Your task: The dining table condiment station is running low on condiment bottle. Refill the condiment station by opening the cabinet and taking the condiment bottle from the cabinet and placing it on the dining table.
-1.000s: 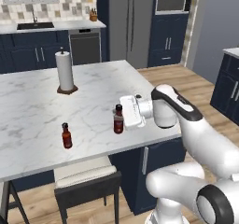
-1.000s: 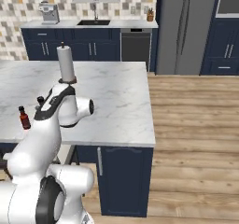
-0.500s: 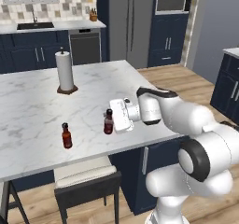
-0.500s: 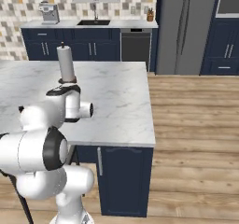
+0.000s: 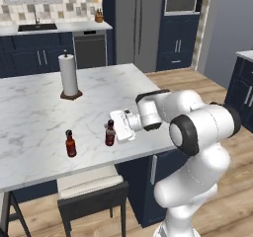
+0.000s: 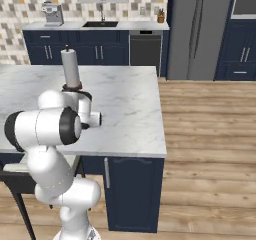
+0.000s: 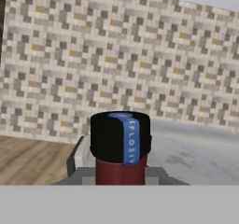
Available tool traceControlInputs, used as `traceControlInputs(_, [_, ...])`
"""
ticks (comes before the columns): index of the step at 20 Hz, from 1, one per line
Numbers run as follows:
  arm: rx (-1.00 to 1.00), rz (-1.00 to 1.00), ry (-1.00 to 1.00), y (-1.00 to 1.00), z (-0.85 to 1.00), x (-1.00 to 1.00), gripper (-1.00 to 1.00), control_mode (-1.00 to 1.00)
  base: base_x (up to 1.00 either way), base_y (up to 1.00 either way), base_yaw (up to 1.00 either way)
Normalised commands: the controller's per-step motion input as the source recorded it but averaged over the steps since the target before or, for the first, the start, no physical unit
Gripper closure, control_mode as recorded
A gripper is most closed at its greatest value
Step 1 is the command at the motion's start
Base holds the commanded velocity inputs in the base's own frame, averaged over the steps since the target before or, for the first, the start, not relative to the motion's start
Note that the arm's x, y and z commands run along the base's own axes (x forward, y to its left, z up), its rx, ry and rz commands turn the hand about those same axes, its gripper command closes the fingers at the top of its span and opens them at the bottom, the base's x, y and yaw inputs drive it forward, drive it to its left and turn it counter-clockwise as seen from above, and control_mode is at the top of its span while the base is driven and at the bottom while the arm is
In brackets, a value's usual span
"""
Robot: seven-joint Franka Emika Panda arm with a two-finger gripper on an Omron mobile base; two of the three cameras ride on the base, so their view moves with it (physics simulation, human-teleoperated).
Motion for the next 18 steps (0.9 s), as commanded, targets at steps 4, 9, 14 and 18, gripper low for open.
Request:
traceControlInputs(4, [-0.01, 0.02, 0.02, 0.12, -0.36, 0.21, 1.00, -1.00, 0.00, 0.00, 0.00])
traceControlInputs(9, [-0.06, 0.00, 0.12, 0.25, -0.41, 0.32, 1.00, -1.00, 0.00, 0.00, 0.00])
traceControlInputs(14, [-0.05, 0.00, 0.14, 0.32, -0.33, 0.22, 1.00, -1.00, 0.00, 0.00, 0.00])
traceControlInputs(18, [-0.05, 0.00, 0.01, 0.08, -0.39, 0.04, 1.00, -1.00, 0.00, 0.00, 0.00])
